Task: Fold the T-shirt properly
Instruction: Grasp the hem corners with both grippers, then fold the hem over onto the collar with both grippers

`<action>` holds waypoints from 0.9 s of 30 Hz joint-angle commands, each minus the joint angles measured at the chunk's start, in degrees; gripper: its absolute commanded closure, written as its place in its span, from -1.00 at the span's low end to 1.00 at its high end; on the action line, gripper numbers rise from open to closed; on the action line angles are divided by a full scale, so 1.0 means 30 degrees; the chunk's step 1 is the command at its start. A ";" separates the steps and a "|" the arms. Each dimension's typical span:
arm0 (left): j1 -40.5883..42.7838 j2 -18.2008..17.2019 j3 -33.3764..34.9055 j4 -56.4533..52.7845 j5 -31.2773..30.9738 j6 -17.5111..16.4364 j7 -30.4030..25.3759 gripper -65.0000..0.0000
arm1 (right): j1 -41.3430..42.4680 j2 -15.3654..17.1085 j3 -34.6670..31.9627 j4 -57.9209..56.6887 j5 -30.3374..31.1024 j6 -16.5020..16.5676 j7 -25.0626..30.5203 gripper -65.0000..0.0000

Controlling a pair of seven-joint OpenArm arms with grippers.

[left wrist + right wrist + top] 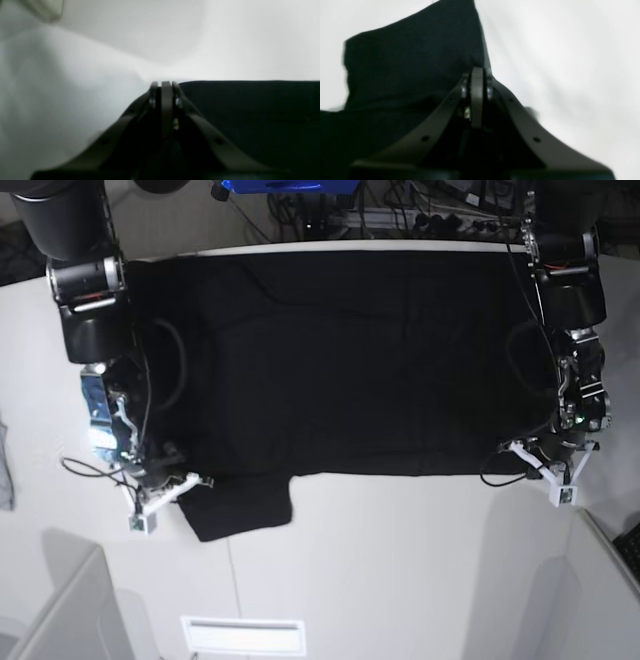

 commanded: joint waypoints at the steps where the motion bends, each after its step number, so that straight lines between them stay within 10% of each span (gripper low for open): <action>1: 0.0041 -0.0331 -0.0199 0.0706 -0.0101 0.0032 -0.0391 1.00 | 0.0393 0.0340 0.0665 0.0719 0.0038 0.0034 0.0144 1.00; 27: 0.4055 0.0226 -0.4800 0.9174 -0.0101 -0.1463 0.5060 1.00 | -0.4999 0.0193 0.6145 0.9627 0.0125 0.0034 -0.5219 1.00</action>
